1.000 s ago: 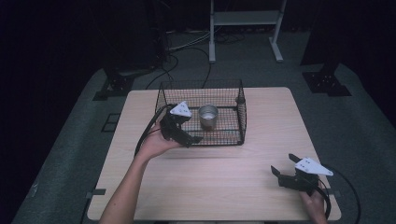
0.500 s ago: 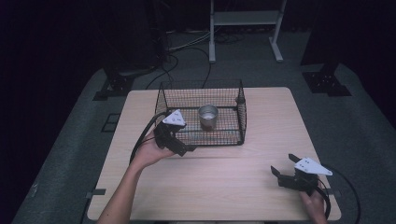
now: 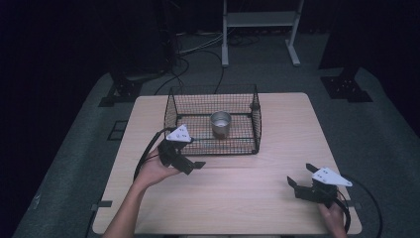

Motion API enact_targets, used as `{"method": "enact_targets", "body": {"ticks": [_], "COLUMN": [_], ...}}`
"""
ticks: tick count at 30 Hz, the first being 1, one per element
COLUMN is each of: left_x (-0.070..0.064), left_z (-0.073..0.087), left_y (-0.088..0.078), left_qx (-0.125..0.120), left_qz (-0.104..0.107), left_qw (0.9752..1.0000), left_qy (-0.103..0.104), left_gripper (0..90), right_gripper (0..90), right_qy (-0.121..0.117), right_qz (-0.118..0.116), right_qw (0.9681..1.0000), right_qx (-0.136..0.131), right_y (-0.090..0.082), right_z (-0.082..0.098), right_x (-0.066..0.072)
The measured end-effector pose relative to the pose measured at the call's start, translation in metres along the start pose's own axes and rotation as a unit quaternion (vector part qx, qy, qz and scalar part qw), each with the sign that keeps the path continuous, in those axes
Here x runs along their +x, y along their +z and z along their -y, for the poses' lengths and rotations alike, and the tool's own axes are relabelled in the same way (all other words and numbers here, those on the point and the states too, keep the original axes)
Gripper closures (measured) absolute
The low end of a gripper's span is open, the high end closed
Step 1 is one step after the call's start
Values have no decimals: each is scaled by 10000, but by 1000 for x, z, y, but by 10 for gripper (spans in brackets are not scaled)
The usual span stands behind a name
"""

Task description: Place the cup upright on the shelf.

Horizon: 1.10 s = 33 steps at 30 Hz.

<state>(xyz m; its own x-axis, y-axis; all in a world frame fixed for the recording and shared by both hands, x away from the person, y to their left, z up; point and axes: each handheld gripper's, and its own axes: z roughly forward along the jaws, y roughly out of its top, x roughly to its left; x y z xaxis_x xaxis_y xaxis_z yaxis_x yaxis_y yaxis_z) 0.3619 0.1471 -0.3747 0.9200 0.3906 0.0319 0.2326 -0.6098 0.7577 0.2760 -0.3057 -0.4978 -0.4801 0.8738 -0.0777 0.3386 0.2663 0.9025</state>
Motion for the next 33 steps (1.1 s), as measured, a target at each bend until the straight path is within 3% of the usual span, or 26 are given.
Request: {"method": "enact_targets", "body": {"ticks": [6,14,33], "left_x": [-5,-10,-29], "left_z": [7,23,55], "left_y": [-1,-2,-11], "left_qx": [-18,-114,-355], "left_qz": [-14,35,-101], "left_qw": [10000,9999,9990], "left_qy": [15,-113,-237], "left_gripper": [34,34,25], "right_gripper": [134,134,134], "right_qy": [-5,-28,-18], "right_qz": [5,12,22], "right_qw": [10000,10000,10000], "right_qx": [8,6,28], "right_y": [0,0,0], "right_z": [0,0,0], "right_x": [0,0,1]}}
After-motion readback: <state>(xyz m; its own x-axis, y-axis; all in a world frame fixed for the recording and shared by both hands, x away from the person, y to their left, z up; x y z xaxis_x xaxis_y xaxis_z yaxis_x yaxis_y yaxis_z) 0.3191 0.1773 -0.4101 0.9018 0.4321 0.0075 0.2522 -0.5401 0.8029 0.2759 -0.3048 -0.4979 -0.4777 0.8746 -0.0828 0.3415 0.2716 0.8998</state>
